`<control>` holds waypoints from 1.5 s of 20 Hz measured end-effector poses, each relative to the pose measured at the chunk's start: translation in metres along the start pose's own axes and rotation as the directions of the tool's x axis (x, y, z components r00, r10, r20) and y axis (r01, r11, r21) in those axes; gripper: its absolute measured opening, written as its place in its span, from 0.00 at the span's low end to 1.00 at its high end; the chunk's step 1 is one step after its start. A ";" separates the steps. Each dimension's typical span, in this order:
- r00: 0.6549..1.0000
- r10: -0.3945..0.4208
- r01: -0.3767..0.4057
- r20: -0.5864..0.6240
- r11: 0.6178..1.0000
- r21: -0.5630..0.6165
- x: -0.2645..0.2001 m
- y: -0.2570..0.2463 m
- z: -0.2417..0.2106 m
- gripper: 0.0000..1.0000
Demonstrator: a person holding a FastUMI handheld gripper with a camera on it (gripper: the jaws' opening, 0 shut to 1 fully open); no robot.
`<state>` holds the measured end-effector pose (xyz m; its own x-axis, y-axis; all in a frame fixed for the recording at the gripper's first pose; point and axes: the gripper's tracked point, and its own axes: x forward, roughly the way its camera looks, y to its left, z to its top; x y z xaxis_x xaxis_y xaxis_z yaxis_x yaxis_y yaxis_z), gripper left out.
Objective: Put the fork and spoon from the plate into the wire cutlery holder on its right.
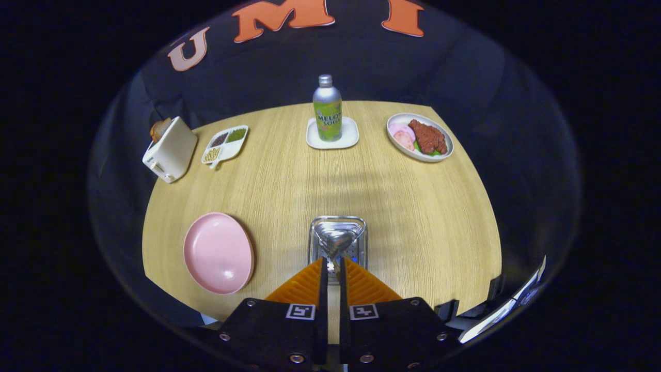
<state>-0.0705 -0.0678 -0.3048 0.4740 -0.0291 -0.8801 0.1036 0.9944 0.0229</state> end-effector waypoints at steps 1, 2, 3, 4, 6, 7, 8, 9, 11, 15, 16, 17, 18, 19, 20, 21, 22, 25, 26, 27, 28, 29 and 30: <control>0.999 0.007 -0.007 0.046 1.000 0.008 -0.004 0.001 0.013 0.10; 0.996 0.011 -0.013 0.093 1.000 0.019 -0.009 0.003 0.026 0.10; 0.989 0.017 -0.022 0.148 0.999 0.032 -0.016 0.005 0.040 0.10; 0.979 0.019 -0.029 0.203 0.999 0.046 -0.023 0.005 0.054 0.11; 0.947 0.019 -0.037 0.319 0.998 0.051 -0.041 0.004 0.085 0.14; 0.927 0.021 -0.042 0.375 0.998 0.047 -0.052 0.005 0.100 0.16; 0.903 0.020 -0.044 0.428 0.998 0.048 -0.062 0.006 0.114 0.23; 0.882 0.027 -0.058 0.471 0.997 0.052 -0.074 0.008 0.126 0.30; 0.835 0.037 -0.087 0.549 0.994 0.066 -0.098 0.015 0.149 0.47; 0.756 0.027 -0.067 0.654 0.997 0.037 -0.140 0.019 0.184 0.81; 0.731 0.025 -0.060 0.681 0.998 0.029 -0.151 0.021 0.192 0.87; 0.711 0.021 -0.055 0.703 0.998 0.025 -0.161 0.023 0.198 0.88; 0.696 0.018 -0.050 0.718 0.999 0.023 -0.167 0.024 0.201 0.91; 0.681 0.016 -0.048 0.732 0.999 0.023 -0.173 0.025 0.205 0.93; 0.667 0.018 -0.051 0.745 0.998 0.022 -0.179 0.027 0.208 0.94; 0.654 0.015 -0.049 0.756 0.999 0.023 -0.184 0.027 0.211 0.95; 0.647 0.009 -0.042 0.763 0.999 0.024 -0.186 0.026 0.212 0.96; 0.649 0.003 -0.028 0.761 0.999 0.020 -0.185 0.025 0.211 0.96; 0.654 0.005 -0.031 0.756 0.999 0.021 -0.184 0.026 0.209 0.96; 0.656 0.006 -0.034 0.755 0.999 0.022 -0.183 0.027 0.208 0.96; 0.659 0.003 -0.032 0.752 0.999 0.024 -0.181 0.026 0.208 0.96; 0.661 0.001 -0.031 0.751 0.999 0.026 -0.180 0.026 0.207 0.96; 0.662 -0.001 -0.030 0.750 0.999 0.028 -0.180 0.026 0.207 0.97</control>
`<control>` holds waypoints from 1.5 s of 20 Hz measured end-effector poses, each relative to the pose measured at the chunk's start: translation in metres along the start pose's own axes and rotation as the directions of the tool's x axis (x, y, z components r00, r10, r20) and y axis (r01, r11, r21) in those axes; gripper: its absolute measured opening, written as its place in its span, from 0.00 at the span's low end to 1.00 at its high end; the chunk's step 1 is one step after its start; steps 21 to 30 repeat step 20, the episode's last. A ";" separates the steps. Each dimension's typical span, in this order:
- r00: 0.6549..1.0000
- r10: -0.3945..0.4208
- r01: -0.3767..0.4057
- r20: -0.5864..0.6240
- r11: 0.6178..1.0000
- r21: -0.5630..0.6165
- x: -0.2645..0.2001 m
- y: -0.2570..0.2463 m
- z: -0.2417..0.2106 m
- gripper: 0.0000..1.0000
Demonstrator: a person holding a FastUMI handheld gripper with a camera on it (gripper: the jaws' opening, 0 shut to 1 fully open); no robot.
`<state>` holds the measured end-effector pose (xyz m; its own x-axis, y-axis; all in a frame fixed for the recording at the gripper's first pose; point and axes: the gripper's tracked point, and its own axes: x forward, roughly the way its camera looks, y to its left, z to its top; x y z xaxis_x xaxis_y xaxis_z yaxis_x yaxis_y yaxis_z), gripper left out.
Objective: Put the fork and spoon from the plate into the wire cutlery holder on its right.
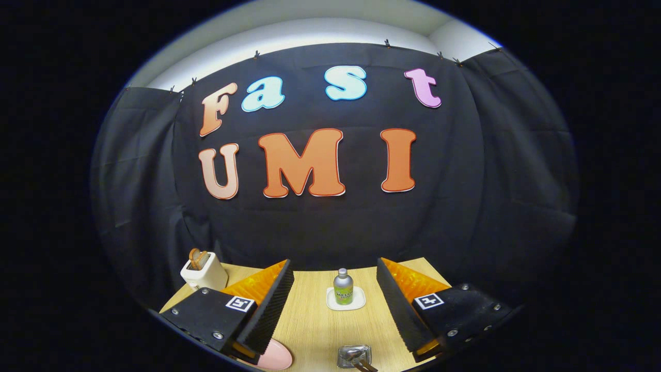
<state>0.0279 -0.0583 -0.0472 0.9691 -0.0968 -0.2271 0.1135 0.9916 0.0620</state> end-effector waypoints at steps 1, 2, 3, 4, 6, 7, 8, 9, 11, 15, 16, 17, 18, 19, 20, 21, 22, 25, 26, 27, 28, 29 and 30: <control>1.000 0.001 -0.001 -0.001 1.000 0.002 0.001 0.000 0.000 0.97; 1.000 0.000 0.000 0.000 1.000 0.004 0.001 0.001 0.000 0.97; 1.000 0.001 -0.001 0.000 1.000 0.007 0.001 0.001 0.000 0.97; 1.000 0.004 -0.004 -0.007 1.000 0.016 0.001 0.002 -0.001 0.97; 1.000 0.014 -0.013 -0.010 0.999 0.037 0.002 0.005 0.000 0.96; 1.000 0.013 -0.012 -0.008 0.999 0.041 0.003 0.004 0.000 0.96; 1.000 0.013 -0.013 -0.005 0.999 0.043 0.003 0.004 0.002 0.96; 1.000 0.011 -0.011 -0.005 0.999 0.042 0.003 0.004 0.001 0.96; 1.000 0.012 -0.011 -0.007 0.999 0.041 0.003 0.005 0.001 0.96; 1.000 0.017 -0.016 -0.012 0.999 0.038 0.003 0.007 0.000 0.96; 1.000 0.016 -0.016 -0.014 0.999 0.038 0.002 0.007 -0.002 0.97; 1.000 0.018 -0.017 -0.013 0.999 0.038 0.002 0.007 -0.001 0.97; 1.000 0.015 -0.015 -0.013 0.999 0.037 0.001 0.007 -0.001 0.97; 1.000 0.017 -0.016 -0.014 0.999 0.039 0.000 0.007 -0.001 0.97; 1.000 0.017 -0.016 -0.014 0.999 0.039 -0.001 0.007 -0.001 0.97; 1.000 0.017 -0.016 -0.014 0.999 0.039 -0.001 0.007 -0.001 0.97; 1.000 0.017 -0.016 -0.014 0.999 0.039 -0.001 0.007 -0.001 0.97; 1.000 0.017 -0.016 -0.014 0.999 0.039 -0.001 0.007 -0.001 0.97; 1.000 0.017 -0.016 -0.014 0.999 0.039 -0.001 0.007 -0.001 0.97; 1.000 0.017 -0.016 -0.014 0.999 0.039 -0.001 0.007 -0.001 0.97; 1.000 0.017 -0.016 -0.014 0.999 0.039 -0.001 0.007 -0.001 0.97; 1.000 0.017 -0.016 -0.014 0.999 0.039 -0.001 0.007 -0.001 0.97; 1.000 0.017 -0.016 -0.014 0.999 0.039 -0.001 0.007 -0.001 0.97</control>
